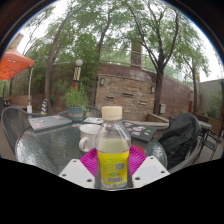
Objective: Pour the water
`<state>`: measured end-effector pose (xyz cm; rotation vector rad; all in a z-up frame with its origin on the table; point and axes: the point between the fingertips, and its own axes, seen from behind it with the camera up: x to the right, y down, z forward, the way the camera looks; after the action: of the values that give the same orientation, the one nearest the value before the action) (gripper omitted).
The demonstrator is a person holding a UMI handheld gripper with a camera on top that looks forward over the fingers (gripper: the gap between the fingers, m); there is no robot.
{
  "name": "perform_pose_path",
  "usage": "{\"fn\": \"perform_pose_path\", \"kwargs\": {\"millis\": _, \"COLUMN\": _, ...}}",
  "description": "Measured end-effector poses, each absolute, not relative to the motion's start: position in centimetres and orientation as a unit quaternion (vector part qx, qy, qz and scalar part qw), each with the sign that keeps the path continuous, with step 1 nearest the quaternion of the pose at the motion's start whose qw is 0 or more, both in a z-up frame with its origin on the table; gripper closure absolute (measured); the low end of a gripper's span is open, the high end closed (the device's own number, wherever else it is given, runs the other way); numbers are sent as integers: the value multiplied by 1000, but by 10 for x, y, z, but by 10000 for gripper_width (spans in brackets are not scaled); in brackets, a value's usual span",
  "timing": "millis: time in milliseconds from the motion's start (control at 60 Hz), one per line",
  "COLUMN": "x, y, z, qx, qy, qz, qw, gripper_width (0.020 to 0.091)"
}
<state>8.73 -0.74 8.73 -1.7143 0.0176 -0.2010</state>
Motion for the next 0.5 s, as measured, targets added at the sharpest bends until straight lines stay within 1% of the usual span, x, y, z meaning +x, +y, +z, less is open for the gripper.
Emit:
{"fn": "perform_pose_path", "kwargs": {"millis": 17, "x": 93, "y": -4, "z": 87, "qx": -752, "qy": -3, "qz": -105, "qw": 651, "gripper_width": 731}}
{"fn": "perform_pose_path", "kwargs": {"millis": 33, "x": 103, "y": -1, "z": 94, "qx": -747, "qy": -17, "qz": -129, "qw": 652, "gripper_width": 731}}
{"fn": "perform_pose_path", "kwargs": {"millis": 83, "x": 126, "y": 10, "z": 122, "qx": -734, "qy": -54, "qz": -191, "qw": 649, "gripper_width": 731}}
{"fn": "perform_pose_path", "kwargs": {"millis": 117, "x": 140, "y": 23, "z": 135, "qx": -724, "qy": -90, "qz": -240, "qw": 640, "gripper_width": 732}}
{"fn": "perform_pose_path", "kwargs": {"millis": 167, "x": 162, "y": 42, "z": 158, "qx": -704, "qy": -152, "qz": -321, "qw": 615, "gripper_width": 732}}
{"fn": "perform_pose_path", "kwargs": {"millis": 250, "x": 166, "y": 76, "z": 194, "qx": -640, "qy": -274, "qz": -456, "qw": 555, "gripper_width": 732}}
{"fn": "perform_pose_path", "kwargs": {"millis": 317, "x": 160, "y": 105, "z": 205, "qx": -567, "qy": -387, "qz": -540, "qw": 487, "gripper_width": 734}}
{"fn": "perform_pose_path", "kwargs": {"millis": 383, "x": 145, "y": 127, "z": 206, "qx": -477, "qy": -490, "qz": -606, "qw": 408, "gripper_width": 734}}
{"fn": "perform_pose_path", "kwargs": {"millis": 433, "x": 131, "y": 129, "z": 204, "qx": -418, "qy": -547, "qz": -634, "qw": 353, "gripper_width": 735}}
{"fn": "perform_pose_path", "kwargs": {"millis": 450, "x": 133, "y": 146, "z": 203, "qx": -404, "qy": -566, "qz": -628, "qw": 348, "gripper_width": 735}}
{"fn": "perform_pose_path", "kwargs": {"millis": 500, "x": 124, "y": 153, "z": 202, "qx": -352, "qy": -603, "qz": -648, "qw": 304, "gripper_width": 735}}
